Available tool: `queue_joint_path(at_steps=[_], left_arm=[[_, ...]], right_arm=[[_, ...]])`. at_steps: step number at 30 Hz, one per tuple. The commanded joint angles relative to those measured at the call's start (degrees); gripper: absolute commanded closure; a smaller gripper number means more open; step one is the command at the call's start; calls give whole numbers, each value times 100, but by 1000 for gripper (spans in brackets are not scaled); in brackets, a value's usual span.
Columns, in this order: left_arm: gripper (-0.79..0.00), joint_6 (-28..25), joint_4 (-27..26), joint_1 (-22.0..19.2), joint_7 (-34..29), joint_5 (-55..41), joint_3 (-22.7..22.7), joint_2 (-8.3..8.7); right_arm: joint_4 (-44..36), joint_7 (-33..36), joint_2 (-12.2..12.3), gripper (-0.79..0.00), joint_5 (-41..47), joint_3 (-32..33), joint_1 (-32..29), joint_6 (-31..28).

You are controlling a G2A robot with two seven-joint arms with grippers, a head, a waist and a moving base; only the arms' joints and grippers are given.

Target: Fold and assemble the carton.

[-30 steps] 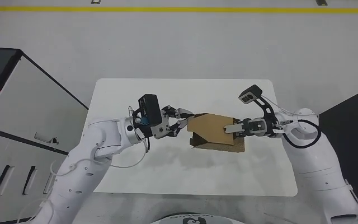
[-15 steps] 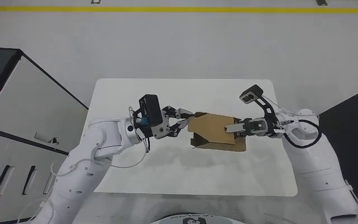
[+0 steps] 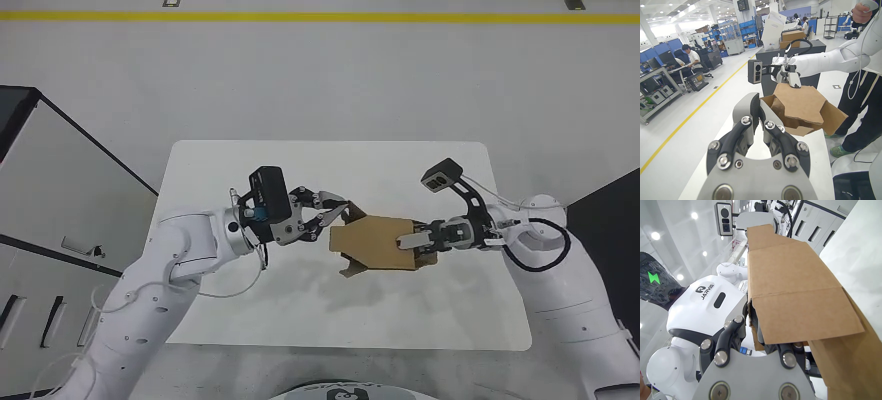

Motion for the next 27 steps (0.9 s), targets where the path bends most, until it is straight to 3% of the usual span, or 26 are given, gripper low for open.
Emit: queue_joint_path(at_steps=[1, 27], left_arm=[[0, -9, -7, 0, 3, 34, 10, 0], [0, 157, -59, 83, -67, 131, 9, 13]], right_arm=[[-21, 0, 32, 0, -30, -47, 12, 0], [57, 0, 337, 0, 143, -191, 11, -158]])
